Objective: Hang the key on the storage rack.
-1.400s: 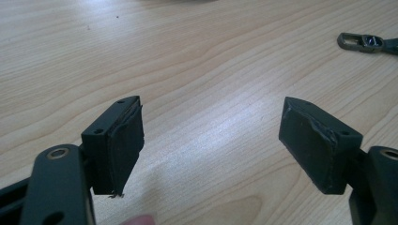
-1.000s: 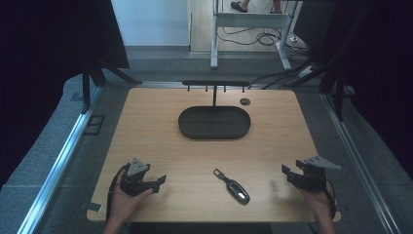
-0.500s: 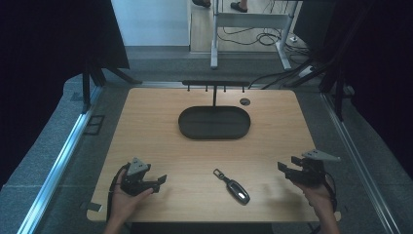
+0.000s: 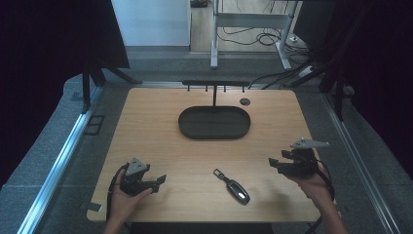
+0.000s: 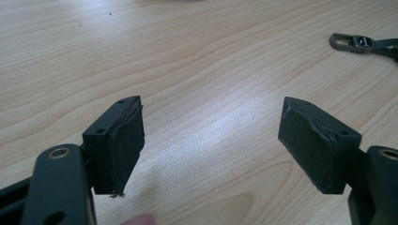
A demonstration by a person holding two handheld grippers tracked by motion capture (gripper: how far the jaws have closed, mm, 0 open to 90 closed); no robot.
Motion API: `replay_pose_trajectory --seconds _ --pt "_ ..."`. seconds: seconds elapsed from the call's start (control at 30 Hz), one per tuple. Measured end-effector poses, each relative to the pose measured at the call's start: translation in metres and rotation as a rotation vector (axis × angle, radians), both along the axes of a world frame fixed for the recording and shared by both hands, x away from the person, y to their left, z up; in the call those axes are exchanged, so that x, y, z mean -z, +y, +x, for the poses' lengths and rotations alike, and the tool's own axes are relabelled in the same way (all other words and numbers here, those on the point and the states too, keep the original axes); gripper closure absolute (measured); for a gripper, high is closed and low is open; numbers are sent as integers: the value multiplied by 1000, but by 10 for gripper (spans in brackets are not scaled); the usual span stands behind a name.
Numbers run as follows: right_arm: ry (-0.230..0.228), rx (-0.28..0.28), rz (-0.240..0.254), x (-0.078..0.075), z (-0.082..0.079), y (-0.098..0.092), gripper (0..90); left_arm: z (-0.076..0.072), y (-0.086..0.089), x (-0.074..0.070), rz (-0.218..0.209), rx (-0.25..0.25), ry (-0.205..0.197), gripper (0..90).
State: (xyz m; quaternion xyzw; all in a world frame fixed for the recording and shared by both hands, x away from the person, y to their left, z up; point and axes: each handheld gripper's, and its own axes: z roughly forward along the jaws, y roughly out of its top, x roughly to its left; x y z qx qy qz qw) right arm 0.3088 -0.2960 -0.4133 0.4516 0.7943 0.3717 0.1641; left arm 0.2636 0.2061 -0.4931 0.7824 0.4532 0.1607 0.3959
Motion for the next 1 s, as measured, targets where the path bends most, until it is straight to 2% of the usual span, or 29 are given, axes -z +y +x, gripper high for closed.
replay_pose_trajectory --seconds 0.03,0.1,0.13,0.2,0.4,0.53,0.7,0.83,1.0 --pt "6 -32 -15 -6 1 8 385 0 0 0 2 0 1 235" --pt "8 -41 -20 -8 1 11 391 0 -1 0 2 2 2 235" --pt "13 -68 -29 -14 0 20 403 0 -1 1 2 7 3 236" --pt "23 -84 -36 -18 0 27 415 0 -2 0 3 9 3 235" --pt "53 -148 -100 -28 2 51 428 0 0 1 6 7 7 237" --pt "80 -178 -132 -29 6 65 434 1 -1 2 8 10 9 237" --pt "99 -203 -144 -28 9 74 440 1 0 2 3 6 11 238" --pt "128 -248 -187 -24 12 89 440 1 1 2 3 3 10 238" --pt "151 -263 -221 -21 14 101 447 1 0 3 6 7 10 238"
